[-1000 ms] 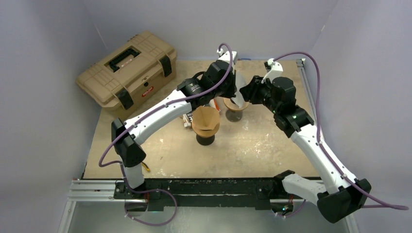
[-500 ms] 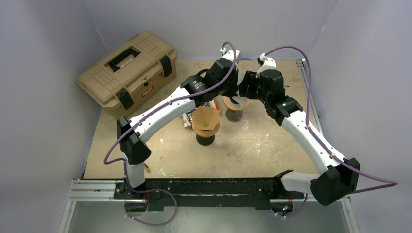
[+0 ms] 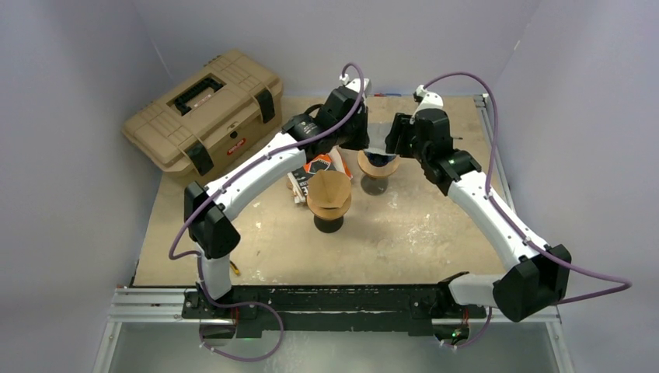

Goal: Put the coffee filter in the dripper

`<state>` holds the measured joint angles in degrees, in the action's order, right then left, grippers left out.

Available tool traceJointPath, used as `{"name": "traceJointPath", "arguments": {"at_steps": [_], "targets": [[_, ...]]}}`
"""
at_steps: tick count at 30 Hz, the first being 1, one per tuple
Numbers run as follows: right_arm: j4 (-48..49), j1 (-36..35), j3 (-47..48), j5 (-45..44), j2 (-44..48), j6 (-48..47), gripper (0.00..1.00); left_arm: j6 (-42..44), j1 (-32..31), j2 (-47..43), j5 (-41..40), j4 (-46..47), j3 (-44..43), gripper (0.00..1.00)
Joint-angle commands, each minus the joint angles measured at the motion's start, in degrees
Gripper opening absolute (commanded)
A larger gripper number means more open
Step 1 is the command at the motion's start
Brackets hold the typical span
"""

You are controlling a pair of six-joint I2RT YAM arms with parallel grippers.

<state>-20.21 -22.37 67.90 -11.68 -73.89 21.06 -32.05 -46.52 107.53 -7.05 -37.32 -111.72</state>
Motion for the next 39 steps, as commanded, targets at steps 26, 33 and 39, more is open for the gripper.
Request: {"name": "traceJointPath", "arguments": {"at_steps": [26,33,39], "targets": [[-4.4,3.9,5.7,6.7,-5.1,-2.3,0.79,0.2,4.0,6.6,13.2,-0.5,-6.6,0.0],[-3.2,7.6,3.8,14.0,-5.3,-2.9,0.79,0.1,4.2,8.0,13.2,-0.3,-7.8,0.07],[-2.7,8.6,3.4,17.1,-5.9,-3.1,0.79,0.4,4.3,7.6,13.1,0.5,-8.1,0.34]]}}
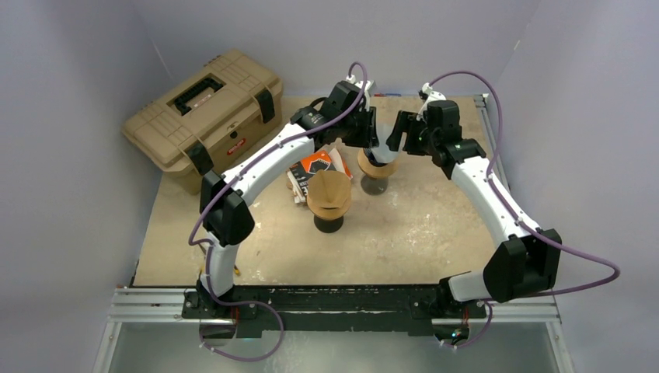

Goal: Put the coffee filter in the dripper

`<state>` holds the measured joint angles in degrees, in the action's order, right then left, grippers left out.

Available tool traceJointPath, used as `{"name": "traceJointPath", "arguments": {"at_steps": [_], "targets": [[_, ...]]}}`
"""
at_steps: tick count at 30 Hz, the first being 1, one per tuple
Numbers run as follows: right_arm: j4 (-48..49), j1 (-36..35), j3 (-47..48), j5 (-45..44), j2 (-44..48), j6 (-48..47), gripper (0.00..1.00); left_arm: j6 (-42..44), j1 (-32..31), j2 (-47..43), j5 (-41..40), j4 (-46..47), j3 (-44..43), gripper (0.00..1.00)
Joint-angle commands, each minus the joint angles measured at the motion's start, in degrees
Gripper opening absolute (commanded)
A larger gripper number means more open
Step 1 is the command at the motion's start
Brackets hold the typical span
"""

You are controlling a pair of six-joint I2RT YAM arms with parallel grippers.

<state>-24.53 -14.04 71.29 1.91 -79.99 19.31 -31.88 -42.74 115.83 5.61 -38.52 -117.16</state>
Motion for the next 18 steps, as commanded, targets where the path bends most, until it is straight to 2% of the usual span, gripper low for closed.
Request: {"name": "traceJointPath", "arguments": {"at_steps": [1,11,14,18], "targets": [[1.7,0.3,0.0,3.7,0.2,-1.4,0.79,0.3,0.5,-1.0,0.4,1.9,-2.5,0.38],[2.6,0.8,0.3,6.0,-1.2,-1.5,0.79,1.4,0.5,-4.5,-5.3,2.4,-0.4,0.69],[3.0,1.2,0.2,7.1,-1.7,-1.5,0.79,1.9,0.6,-4.7,-7.7,1.5,-0.3,0.75],[4.0,1.5,0.1,9.2,-2.6,-1.3,0.76,2.3,1.0,-4.0,-8.2,0.6,-0.3,0.75]]}}
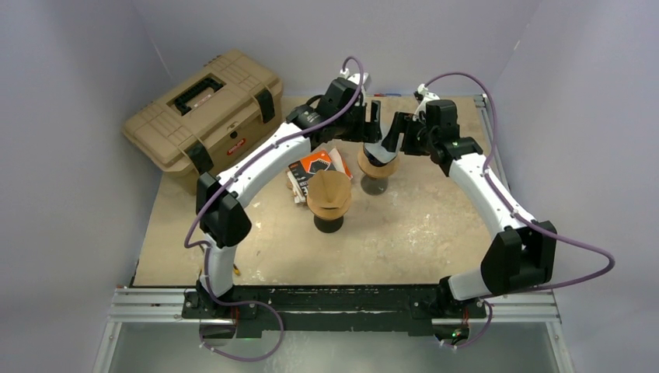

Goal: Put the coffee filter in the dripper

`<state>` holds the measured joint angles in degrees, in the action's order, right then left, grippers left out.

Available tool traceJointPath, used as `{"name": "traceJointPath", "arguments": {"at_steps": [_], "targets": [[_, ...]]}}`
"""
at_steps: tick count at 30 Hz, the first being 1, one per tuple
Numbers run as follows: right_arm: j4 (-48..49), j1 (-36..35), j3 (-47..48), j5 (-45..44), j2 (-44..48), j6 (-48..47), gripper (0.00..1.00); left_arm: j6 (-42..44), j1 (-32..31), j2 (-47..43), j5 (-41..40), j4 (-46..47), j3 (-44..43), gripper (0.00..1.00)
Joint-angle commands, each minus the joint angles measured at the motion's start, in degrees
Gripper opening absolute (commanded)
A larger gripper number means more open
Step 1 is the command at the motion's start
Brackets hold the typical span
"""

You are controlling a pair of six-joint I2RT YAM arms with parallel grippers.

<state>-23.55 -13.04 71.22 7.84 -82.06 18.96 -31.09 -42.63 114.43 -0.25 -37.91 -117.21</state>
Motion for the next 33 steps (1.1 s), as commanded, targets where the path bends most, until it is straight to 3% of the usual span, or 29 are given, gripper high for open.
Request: {"name": "traceJointPath", "arguments": {"at_steps": [1,9,24,33], "targets": [[3.3,0.6,0.1,3.8,-0.8,-0.8,0.74,1.6,0.9,-2.4,-2.5,-0.1,-0.2,0.74],[4.8,1.0,-0.3,6.3,-2.5,-0.4,0.61,2.1,1.2,-0.2,-0.9,0.1,-0.3,0.59],[6.4,1.0,-1.6,8.5,-4.4,-0.6,0.37,2.4,1.5,2.6,-0.8,0.3,1.0,0.47],[6.7,1.0,-2.8,9.3,-5.4,-0.9,0.29,2.7,1.7,3.0,-1.1,0.5,2.0,0.43]]}}
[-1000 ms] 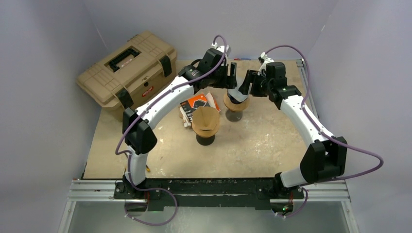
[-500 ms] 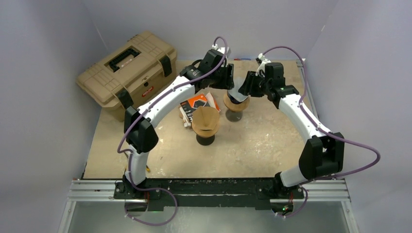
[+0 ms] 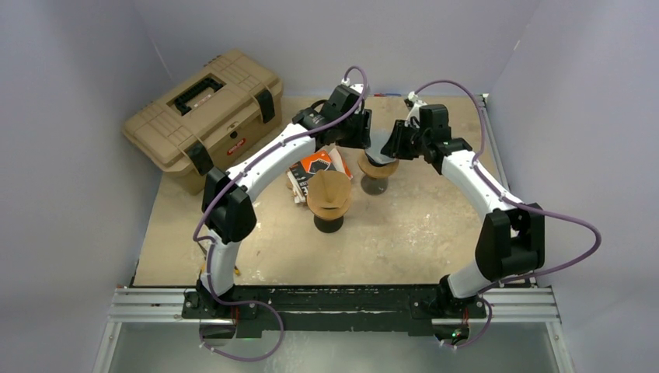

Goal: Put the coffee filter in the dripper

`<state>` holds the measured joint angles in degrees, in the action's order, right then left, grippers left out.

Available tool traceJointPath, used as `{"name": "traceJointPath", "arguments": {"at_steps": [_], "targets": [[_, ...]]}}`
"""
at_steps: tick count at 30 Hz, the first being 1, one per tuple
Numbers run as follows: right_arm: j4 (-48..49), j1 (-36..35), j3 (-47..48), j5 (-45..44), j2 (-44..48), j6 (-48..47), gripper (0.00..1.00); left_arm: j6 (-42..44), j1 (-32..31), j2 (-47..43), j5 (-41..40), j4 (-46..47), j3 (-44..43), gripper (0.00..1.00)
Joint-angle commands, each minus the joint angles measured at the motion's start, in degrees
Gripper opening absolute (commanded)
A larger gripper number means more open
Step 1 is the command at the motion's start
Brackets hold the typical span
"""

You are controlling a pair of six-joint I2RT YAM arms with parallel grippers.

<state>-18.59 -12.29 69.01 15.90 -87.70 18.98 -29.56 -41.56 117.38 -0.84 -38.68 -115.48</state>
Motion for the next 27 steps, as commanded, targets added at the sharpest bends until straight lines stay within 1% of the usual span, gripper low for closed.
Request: {"name": "traceJointPath", "arguments": {"at_steps": [1,4,5,8,13,16,19,21,27], "targets": [[1.8,0.3,-0.6,1.2,0.2,-1.0,0.28,1.1,0.7,0.0,-0.5,1.3,0.3,0.43],[1.6,0.3,-0.6,1.3,0.8,-1.1,0.28,1.2,0.8,-0.3,-0.2,1.4,0.4,0.44],[1.6,0.3,-0.6,1.2,1.2,-1.1,0.31,1.2,0.7,-0.4,0.1,1.6,0.4,0.46],[0.9,0.3,-0.2,0.5,2.4,-1.1,0.42,1.2,0.7,-1.1,0.6,2.4,0.8,0.51],[0.0,0.3,0.6,-0.7,4.5,-1.4,0.65,0.6,0.8,-3.4,2.1,4.4,3.1,0.57],[-0.7,0.3,0.9,-1.8,5.8,-1.5,0.74,0.1,0.7,-5.2,2.6,6.2,5.2,0.62],[-1.1,0.3,1.2,-1.8,6.7,-1.5,0.79,-0.3,0.8,-6.4,3.2,7.1,6.4,0.65],[-1.0,0.3,1.2,-1.5,7.0,-1.4,0.8,-0.4,0.7,-7.0,3.7,7.6,7.0,0.66],[0.2,0.3,1.0,-0.8,6.4,-1.9,0.8,-1.3,0.7,-8.2,5.7,9.6,8.4,0.68]]}}
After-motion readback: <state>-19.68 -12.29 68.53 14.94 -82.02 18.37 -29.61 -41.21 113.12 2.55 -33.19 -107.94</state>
